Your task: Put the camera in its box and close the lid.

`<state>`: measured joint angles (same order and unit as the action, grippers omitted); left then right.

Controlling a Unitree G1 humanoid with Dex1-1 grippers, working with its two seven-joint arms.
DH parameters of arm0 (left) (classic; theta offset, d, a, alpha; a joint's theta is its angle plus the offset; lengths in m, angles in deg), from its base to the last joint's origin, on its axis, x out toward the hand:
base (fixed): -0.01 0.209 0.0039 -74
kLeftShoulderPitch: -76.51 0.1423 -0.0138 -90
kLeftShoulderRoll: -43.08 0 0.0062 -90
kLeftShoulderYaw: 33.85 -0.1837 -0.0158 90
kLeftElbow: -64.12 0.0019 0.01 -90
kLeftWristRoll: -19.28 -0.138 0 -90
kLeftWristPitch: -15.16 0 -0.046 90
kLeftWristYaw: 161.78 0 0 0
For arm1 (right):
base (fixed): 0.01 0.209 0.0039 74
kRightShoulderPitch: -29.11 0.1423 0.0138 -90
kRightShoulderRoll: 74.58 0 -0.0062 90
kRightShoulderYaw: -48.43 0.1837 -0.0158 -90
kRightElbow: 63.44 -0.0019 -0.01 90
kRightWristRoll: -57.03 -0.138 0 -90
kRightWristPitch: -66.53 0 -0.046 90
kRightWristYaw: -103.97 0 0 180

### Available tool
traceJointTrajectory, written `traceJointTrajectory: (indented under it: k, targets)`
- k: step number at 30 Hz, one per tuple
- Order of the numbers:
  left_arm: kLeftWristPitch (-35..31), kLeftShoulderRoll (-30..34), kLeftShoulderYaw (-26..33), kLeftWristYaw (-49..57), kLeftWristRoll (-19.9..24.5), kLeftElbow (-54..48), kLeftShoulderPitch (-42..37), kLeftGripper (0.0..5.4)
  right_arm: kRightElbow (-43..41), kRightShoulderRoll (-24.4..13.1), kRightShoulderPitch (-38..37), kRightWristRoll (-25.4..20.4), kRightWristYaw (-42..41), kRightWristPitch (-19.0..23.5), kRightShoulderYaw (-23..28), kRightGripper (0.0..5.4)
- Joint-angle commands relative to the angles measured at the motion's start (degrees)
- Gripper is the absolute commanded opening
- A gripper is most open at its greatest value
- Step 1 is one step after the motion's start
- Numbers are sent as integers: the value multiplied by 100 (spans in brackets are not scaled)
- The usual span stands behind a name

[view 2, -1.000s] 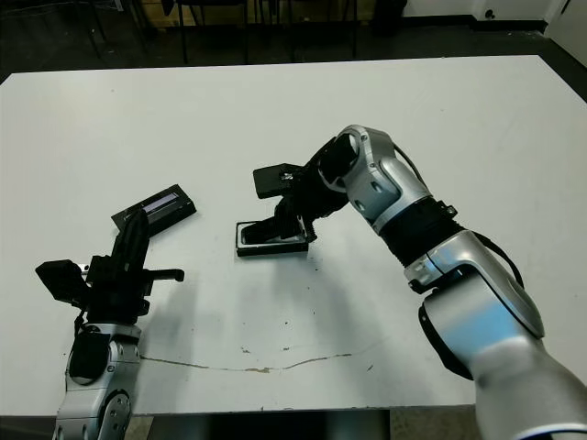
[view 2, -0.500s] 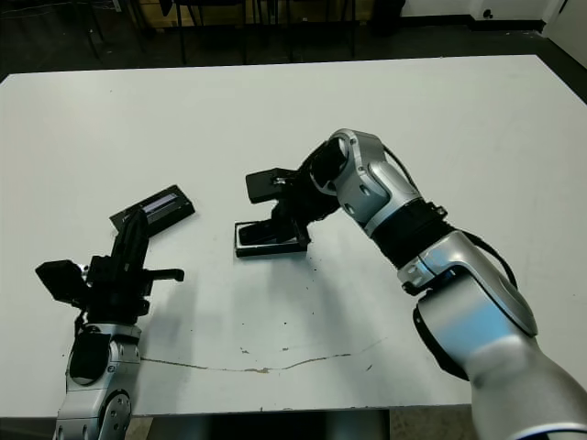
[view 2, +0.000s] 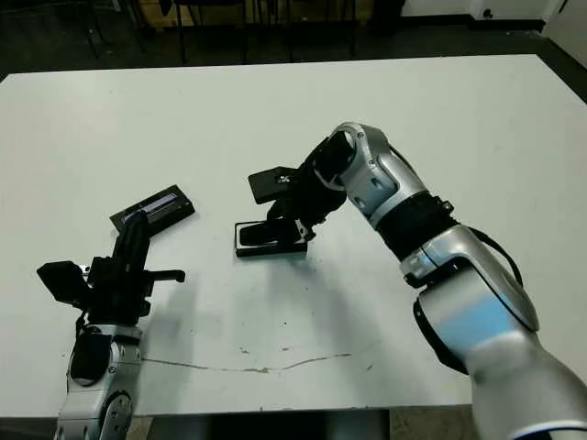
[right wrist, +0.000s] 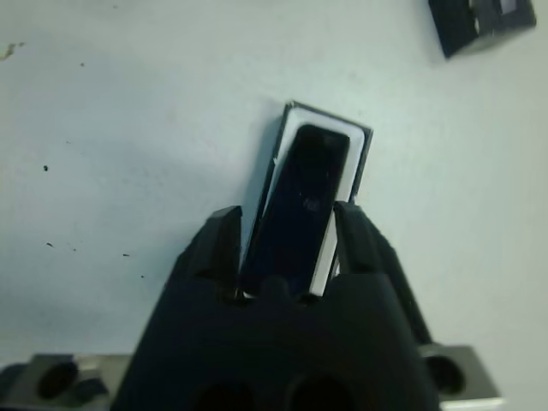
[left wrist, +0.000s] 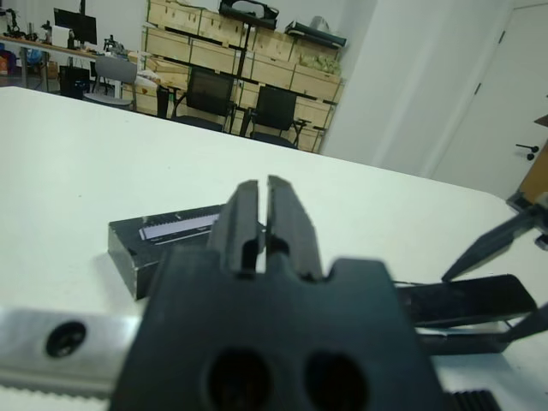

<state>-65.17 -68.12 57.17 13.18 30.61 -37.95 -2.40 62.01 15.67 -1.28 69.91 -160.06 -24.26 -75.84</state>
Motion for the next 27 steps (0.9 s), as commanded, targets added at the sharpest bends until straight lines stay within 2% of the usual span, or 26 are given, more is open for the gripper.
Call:
traceJointTrajectory:
  k: [1,10,16,17,19,22,24,27]
  targets:
    - [18,25,16,-32,23,127,56,0,85,-73,2,-19,96,36,148,274]
    - [-51,37,-13,-15,-46,79,74,0,-351,-302,-314,214,823,128,344,432]
    - [10,45,-6,-31,-52,124,60,0,-575,-483,-418,10,917,222,647,539]
    - [-5,45,-5,-28,-48,113,64,0,-655,-529,-433,-50,917,249,732,539]
    - [-53,46,1,-25,-21,82,73,0,-870,-646,-472,-285,937,480,1027,539]
    - [-18,73,15,-51,-19,99,57,0,-1134,-775,-612,-959,1058,972,1746,539]
    - [-20,95,32,-89,19,88,46,0,-1492,-819,-923,-1326,1577,1193,2326,539]
    - [-44,154,52,-149,56,7,57,0,-2373,-819,-1616,-1488,2645,1461,2967,529]
